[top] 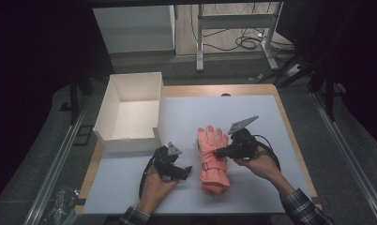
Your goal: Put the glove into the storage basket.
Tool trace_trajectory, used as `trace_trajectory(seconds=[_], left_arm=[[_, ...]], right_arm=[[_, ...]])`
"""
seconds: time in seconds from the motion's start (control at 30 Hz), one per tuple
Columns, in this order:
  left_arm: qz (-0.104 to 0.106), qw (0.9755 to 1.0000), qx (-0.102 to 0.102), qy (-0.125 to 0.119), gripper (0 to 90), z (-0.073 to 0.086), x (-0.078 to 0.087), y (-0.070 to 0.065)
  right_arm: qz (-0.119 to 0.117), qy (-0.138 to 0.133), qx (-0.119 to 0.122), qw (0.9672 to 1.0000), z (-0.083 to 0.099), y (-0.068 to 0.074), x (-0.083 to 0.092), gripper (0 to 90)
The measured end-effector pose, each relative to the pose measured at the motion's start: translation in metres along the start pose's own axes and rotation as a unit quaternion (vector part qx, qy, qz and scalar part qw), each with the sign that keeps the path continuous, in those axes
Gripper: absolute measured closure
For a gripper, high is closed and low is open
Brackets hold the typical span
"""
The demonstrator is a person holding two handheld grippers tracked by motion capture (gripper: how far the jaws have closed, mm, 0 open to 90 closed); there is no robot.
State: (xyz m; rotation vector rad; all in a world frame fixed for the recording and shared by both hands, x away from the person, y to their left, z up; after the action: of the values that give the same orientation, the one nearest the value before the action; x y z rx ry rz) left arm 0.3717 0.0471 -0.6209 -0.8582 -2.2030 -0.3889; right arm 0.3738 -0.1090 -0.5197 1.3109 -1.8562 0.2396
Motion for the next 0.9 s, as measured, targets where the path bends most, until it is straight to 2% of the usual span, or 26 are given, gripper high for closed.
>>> trace_trajectory(seconds=[0.03,0.2,0.3,0.5,0.9], left_arm=[[0.0,1.0,0.001,0.0,0.0,0.0,0.0,0.0],[-0.001,1.0,-0.002,0.0,0.0,0.0,0.0,0.0],[-0.001,1.0,-0.002,0.0,0.0,0.0,0.0,0.0],[-0.001,1.0,-0.002,0.0,0.0,0.0,0.0,0.0],[0.001,1.0,0.0,0.0,0.3,0.0,0.001,0.001]], right_arm=[[0.016,0.006,0.006,0.9998,0.003,-0.001,-0.003,86.4],[0.046,0.016,0.013,0.9987,0.01,-0.005,-0.012,86.3],[0.047,0.019,0.002,0.9987,0.017,-0.009,-0.02,86.0],[0.042,-0.002,-0.01,0.9991,0.022,-0.01,-0.024,85.5],[0.05,-0.039,0.007,0.998,0.014,-0.007,-0.011,71.6]])
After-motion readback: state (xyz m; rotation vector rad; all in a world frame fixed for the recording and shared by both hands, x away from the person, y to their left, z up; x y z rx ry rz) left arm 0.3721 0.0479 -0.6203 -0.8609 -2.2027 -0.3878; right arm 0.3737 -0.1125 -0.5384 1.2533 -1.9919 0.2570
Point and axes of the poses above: each handheld gripper's, and its own axes: x roughly backward along the jaws, z roughly out of its underside, y roughly to its left, the point moved 10 cm from there along -x, roughly forward along the jaws, and after that the axes turned 5 degrees about -x, right-handed, at the moved point
